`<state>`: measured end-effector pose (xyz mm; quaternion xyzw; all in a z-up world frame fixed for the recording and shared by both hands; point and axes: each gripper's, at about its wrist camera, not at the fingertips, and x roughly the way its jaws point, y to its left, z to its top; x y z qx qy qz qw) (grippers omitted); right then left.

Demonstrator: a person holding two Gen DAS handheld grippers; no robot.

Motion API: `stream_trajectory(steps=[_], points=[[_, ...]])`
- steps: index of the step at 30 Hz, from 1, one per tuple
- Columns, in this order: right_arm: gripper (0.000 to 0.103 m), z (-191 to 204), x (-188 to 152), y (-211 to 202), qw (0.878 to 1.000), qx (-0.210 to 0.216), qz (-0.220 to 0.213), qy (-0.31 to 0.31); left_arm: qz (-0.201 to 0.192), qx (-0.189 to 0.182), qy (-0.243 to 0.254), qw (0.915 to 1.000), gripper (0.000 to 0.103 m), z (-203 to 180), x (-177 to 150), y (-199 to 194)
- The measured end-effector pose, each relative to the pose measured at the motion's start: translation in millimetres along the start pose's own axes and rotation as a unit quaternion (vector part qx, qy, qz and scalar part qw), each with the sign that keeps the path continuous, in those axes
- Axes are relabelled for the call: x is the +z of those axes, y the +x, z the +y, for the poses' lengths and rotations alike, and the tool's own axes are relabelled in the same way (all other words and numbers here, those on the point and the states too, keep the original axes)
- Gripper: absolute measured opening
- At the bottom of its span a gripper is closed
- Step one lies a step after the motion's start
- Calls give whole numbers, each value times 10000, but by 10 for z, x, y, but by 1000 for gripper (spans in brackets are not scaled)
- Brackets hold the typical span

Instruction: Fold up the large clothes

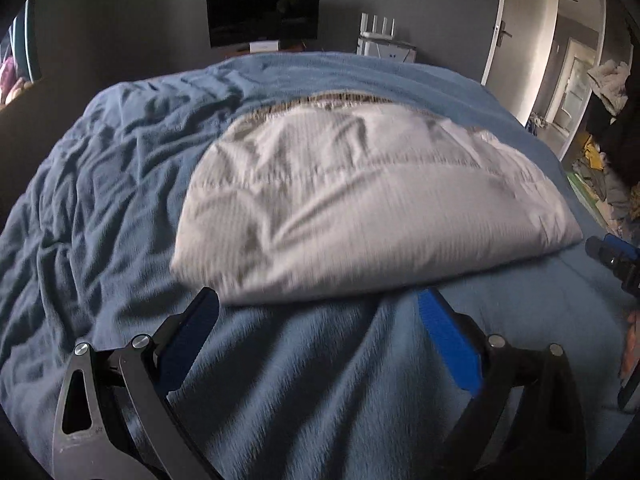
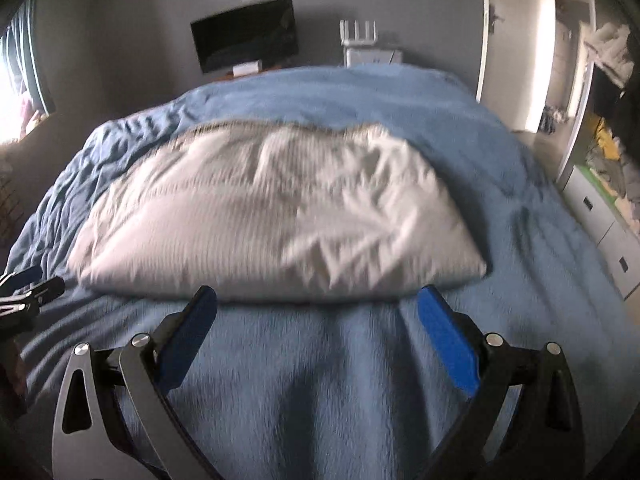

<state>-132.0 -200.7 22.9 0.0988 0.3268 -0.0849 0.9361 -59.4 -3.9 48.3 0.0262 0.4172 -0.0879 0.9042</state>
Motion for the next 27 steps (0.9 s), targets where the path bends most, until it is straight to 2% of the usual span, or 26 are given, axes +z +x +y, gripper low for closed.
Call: stream_trajectory(steps=[2, 8, 15, 27], points=[[95, 32, -60, 8, 9998, 87, 93, -126, 64, -54, 58, 9999, 96, -21, -71, 5], [95, 367, -200, 45, 9968, 123, -12, -786, -4, -255, 114, 9996, 96, -96, -109, 62], [95, 423, -264, 180, 9957, -23, 116, -916, 128, -389, 132, 9991, 96, -227, -157, 208], [95, 443, -275, 208, 9950, -33, 174, -987, 137, -319, 212, 9992, 96, -255, -167, 221]])
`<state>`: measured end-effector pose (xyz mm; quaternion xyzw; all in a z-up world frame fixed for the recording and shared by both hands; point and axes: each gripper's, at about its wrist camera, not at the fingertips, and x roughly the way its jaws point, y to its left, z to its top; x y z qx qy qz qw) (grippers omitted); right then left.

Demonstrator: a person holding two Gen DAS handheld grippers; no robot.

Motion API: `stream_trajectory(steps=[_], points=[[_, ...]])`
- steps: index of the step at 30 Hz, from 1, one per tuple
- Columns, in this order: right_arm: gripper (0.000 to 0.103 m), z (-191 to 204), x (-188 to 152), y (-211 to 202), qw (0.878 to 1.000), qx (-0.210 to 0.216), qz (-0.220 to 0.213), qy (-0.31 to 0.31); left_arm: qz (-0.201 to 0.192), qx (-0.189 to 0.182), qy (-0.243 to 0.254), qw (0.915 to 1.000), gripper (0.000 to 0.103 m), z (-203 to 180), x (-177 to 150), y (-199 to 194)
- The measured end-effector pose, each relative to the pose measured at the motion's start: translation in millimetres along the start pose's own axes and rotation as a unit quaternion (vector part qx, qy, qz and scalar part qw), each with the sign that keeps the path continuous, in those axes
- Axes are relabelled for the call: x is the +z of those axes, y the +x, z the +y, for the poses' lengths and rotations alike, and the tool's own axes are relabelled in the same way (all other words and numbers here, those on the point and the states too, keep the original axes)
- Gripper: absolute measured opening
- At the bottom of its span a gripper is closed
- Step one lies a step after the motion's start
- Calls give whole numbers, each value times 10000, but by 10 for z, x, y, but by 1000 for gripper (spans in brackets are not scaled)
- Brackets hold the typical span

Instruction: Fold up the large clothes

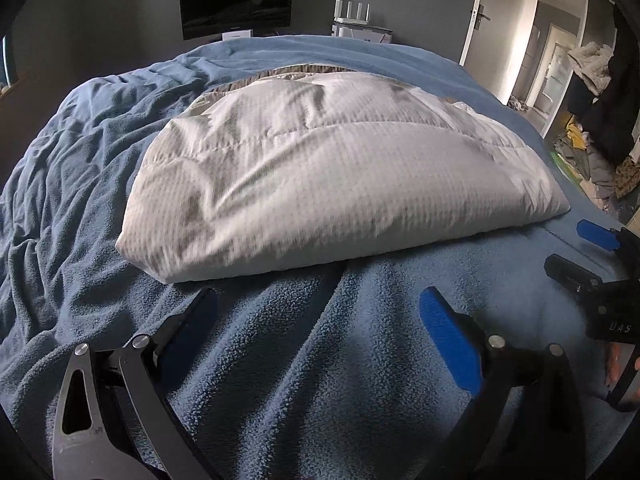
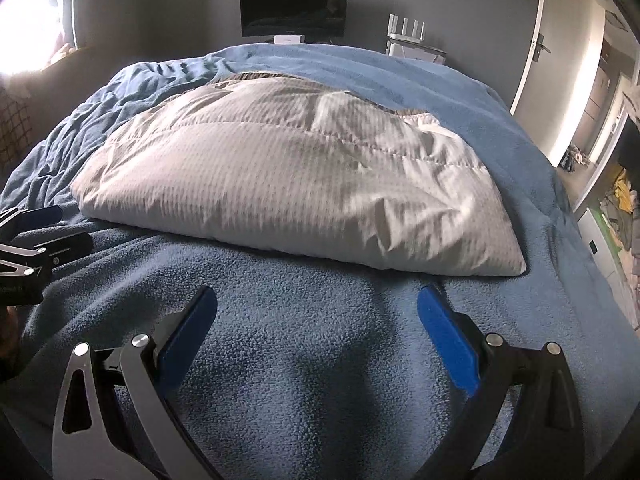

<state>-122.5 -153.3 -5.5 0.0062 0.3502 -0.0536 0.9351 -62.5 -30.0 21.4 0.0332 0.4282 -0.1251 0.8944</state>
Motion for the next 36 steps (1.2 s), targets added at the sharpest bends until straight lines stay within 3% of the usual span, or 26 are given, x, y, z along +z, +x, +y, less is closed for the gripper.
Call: stream_trajectory(steps=[36], points=[[95, -38, -5, 18, 10000, -15, 34, 48, -13, 36, 125, 9999, 96, -52, -18, 5]])
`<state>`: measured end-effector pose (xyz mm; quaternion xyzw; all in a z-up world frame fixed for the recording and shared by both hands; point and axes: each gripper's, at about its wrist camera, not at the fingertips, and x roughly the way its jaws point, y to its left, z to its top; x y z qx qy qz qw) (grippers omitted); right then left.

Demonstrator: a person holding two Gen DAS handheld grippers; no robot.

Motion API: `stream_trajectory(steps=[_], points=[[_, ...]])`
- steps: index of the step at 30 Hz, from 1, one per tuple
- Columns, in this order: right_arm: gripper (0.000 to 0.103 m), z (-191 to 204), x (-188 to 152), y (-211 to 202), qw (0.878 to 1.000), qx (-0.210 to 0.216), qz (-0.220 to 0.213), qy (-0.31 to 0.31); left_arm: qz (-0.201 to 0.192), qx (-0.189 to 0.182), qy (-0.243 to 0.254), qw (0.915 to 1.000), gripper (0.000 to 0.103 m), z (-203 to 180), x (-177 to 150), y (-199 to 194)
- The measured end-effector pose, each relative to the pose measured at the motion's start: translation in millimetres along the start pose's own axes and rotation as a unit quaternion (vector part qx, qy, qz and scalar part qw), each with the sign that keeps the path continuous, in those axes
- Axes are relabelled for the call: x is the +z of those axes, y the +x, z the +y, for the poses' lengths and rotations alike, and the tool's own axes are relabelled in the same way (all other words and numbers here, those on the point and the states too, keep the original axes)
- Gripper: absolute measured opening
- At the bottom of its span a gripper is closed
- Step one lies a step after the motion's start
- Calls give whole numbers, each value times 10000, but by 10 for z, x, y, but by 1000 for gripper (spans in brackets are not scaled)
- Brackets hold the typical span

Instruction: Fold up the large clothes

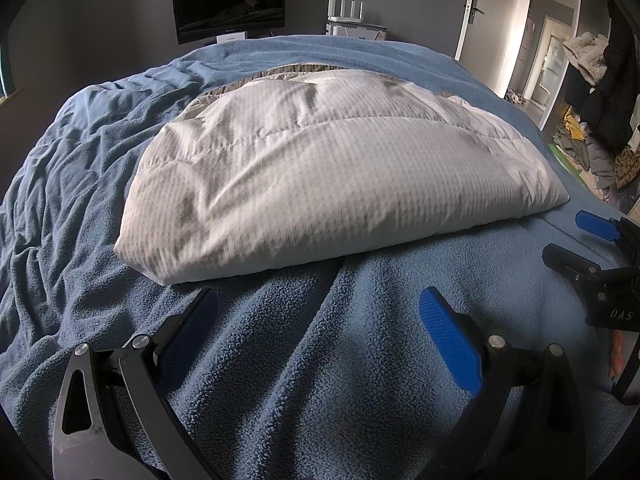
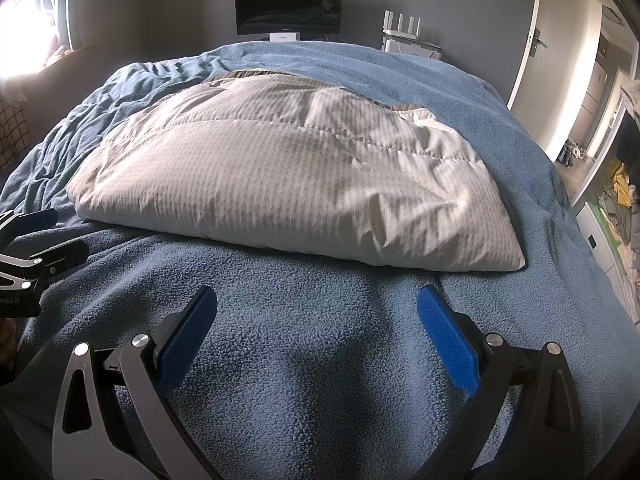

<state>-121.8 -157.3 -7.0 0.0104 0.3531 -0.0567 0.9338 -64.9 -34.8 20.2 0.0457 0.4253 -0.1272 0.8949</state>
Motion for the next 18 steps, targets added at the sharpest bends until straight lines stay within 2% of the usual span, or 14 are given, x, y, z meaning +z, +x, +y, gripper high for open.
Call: stream_trajectory(steps=[18], points=[[95, 1, -2, 4, 10000, -4, 7, 13, 47, 13, 104, 9999, 97, -22, -17, 24]])
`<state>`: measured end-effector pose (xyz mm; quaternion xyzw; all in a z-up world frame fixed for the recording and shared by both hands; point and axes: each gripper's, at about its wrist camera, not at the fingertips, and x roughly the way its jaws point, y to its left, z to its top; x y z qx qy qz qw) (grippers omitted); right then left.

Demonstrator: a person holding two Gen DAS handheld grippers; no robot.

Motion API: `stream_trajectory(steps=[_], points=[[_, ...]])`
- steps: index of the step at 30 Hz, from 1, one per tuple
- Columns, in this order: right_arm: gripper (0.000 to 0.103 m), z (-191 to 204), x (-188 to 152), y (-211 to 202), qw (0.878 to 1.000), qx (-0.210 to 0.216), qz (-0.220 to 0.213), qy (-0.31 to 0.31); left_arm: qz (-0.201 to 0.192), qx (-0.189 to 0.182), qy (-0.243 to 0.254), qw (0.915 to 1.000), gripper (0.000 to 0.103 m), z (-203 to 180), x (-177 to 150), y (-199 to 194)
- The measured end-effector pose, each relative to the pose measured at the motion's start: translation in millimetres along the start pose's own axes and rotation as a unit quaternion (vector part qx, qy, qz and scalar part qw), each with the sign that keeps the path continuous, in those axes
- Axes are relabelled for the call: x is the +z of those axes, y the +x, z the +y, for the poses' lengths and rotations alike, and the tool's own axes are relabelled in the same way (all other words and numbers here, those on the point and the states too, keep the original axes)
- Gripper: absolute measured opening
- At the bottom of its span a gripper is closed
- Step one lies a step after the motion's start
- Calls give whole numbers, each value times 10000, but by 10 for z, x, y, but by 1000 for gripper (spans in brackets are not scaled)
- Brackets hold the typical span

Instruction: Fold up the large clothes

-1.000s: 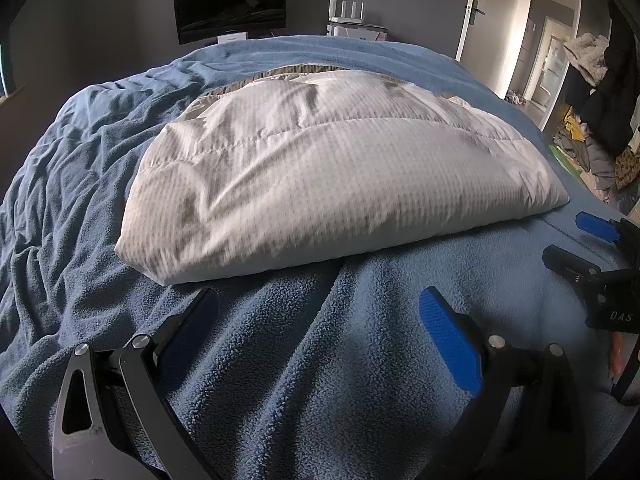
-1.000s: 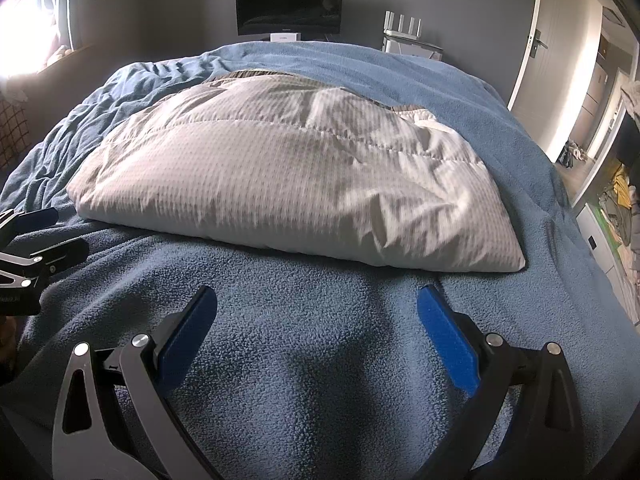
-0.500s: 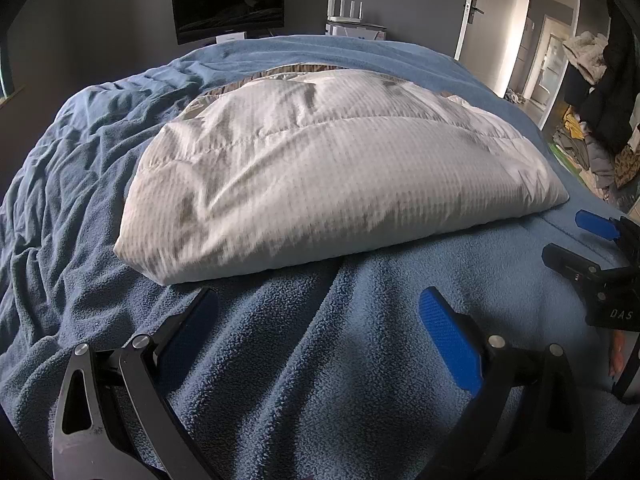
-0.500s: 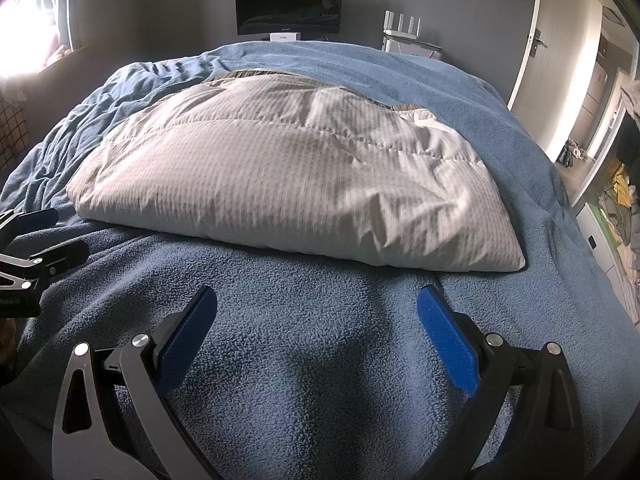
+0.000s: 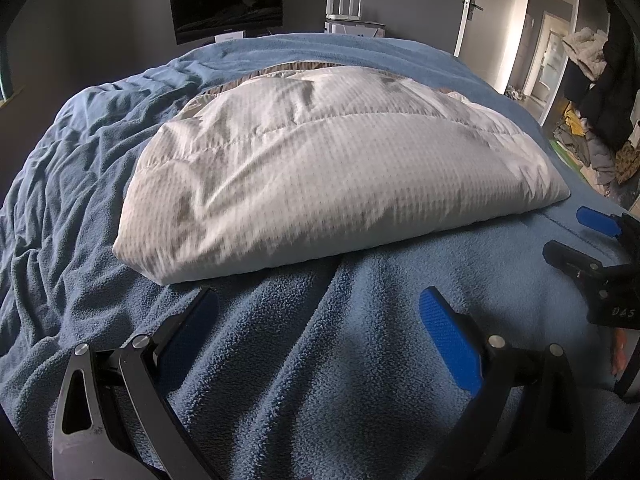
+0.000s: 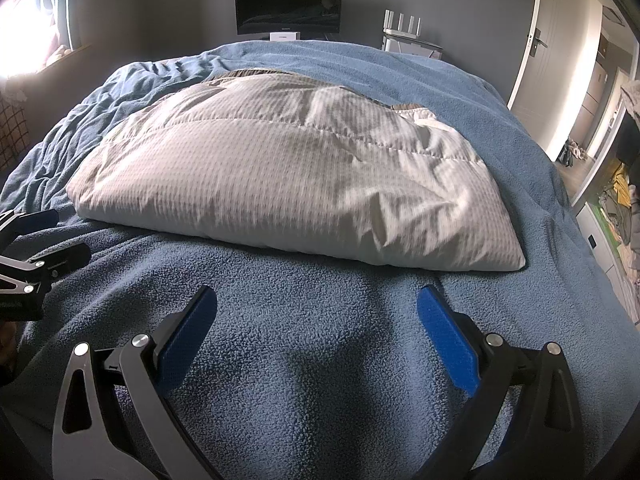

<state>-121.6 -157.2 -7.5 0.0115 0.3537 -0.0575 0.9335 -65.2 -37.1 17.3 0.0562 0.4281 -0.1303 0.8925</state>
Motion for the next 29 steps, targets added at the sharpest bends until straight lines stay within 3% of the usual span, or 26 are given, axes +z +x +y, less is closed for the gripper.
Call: stream_trajectory(steps=[13, 24, 29], points=[[95, 0, 6, 2, 10000, 0, 4, -2, 44, 99, 99, 9999, 97, -8, -19, 6], [95, -12, -15, 43, 10000, 11, 55, 57, 130, -34, 130, 9998, 97, 15, -8, 44], [95, -169, 74, 61, 9989, 152, 20, 444, 137, 8, 117, 9998, 97, 34, 62, 55]])
